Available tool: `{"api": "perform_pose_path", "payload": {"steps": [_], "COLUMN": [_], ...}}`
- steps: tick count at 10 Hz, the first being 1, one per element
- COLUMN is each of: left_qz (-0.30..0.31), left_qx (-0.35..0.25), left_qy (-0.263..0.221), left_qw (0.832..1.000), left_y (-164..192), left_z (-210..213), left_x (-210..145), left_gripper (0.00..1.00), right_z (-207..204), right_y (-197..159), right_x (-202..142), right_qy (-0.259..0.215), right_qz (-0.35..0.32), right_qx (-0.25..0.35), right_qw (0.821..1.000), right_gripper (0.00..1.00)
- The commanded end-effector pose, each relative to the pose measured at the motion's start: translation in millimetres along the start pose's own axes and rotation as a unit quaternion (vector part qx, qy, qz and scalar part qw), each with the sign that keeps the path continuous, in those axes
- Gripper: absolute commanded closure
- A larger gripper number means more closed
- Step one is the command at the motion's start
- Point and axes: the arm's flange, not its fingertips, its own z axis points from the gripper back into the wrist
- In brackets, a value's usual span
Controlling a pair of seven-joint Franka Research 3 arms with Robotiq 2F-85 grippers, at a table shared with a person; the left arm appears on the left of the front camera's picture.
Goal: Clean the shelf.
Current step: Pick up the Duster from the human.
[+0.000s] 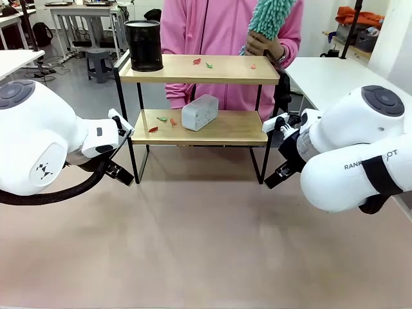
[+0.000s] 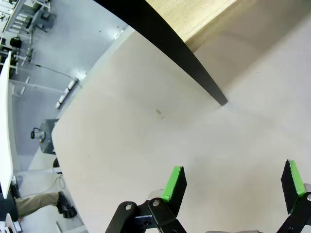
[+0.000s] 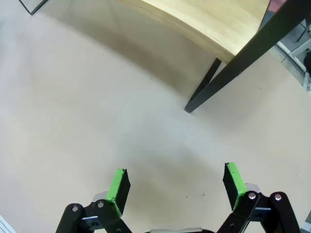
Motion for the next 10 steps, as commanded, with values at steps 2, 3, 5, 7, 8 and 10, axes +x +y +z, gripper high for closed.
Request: {"api": "perform_pose_path", "payload": {"steps": [2, 3, 5, 7, 8, 10], "left_qz": [0.000, 0.000, 0.000, -0.046, -0.009, 0.126], "left_qx": [0.000, 0.000, 0.000, -0.215, -0.266, -0.300], "left_qy": [0.000, 0.000, 0.000, -0.045, -0.096, -0.201], "left_qw": [1.000, 1.000, 1.000, 0.974, 0.959, 0.924], "left_y": [-0.1, -0.1, 0.0, 13.7, 35.6, 93.0], "left_z": [0.1, 0.1, 0.0, 75.5, 108.5, 149.4], "left_x": [0.1, 0.1, 0.0, -24.4, -44.5, -90.9], "left_gripper": [0.00, 0.00, 0.00, 0.00, 0.00, 0.00], "right_z": [0.0, 0.0, 0.0, 97.3, 141.9, 198.9], "right_y": [-0.1, -0.1, 0.0, -36.0, -72.9, -146.4], "right_x": [0.0, 0.0, 0.0, -38.7, -68.3, -154.3], "right_qy": [0.000, 0.000, 0.000, 0.020, -0.003, -0.109], "right_qz": [0.000, 0.000, 0.000, -0.070, -0.226, -0.405], "right_qx": [0.000, 0.000, 0.000, 0.226, 0.229, 0.292], "right_qw": [1.000, 1.000, 1.000, 0.971, 0.947, 0.859], "right_gripper": [0.00, 0.00, 0.00, 0.00, 0.00, 0.00]}}
